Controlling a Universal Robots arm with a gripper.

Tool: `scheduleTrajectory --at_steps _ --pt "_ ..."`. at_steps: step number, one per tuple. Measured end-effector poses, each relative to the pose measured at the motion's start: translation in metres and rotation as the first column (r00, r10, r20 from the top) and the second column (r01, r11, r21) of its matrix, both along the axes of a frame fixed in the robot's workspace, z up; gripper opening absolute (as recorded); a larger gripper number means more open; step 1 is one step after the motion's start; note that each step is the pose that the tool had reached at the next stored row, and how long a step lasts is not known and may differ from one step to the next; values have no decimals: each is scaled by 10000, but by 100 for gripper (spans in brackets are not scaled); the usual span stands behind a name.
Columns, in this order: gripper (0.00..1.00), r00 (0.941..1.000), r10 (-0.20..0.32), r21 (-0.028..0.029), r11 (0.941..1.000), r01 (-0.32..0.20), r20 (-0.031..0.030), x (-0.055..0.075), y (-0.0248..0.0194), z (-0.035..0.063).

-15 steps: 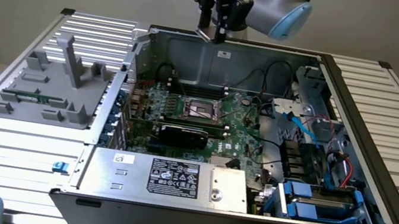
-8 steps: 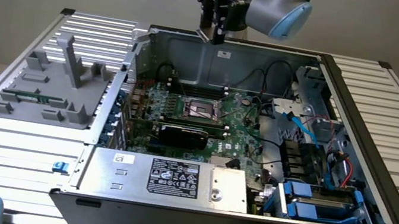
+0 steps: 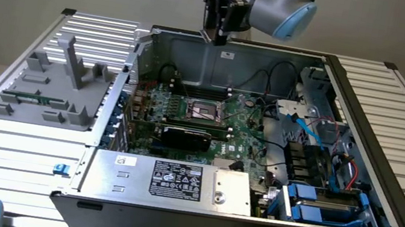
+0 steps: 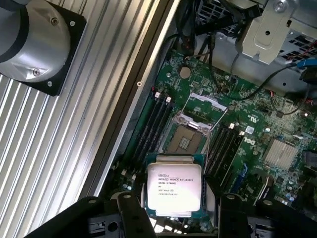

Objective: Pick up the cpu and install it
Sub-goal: 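Place the cpu into insertion slot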

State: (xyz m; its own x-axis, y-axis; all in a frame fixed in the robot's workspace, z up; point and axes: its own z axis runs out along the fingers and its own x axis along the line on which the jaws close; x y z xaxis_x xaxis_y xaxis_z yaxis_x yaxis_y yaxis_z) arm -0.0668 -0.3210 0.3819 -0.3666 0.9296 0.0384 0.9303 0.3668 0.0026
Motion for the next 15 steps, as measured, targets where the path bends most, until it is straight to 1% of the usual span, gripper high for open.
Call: scheduleTrajectory --at_steps 4,8,11,15 --pt "56 9979 -644 0 9979 644 0 0 0 -7" --pt "56 9920 -1266 -1 9920 1266 0 0 0 -12" --pt "56 9847 -1742 0 9847 1742 0 0 0 -16" --pt "56 9726 -2324 0 9726 2324 0 0 0 -20"
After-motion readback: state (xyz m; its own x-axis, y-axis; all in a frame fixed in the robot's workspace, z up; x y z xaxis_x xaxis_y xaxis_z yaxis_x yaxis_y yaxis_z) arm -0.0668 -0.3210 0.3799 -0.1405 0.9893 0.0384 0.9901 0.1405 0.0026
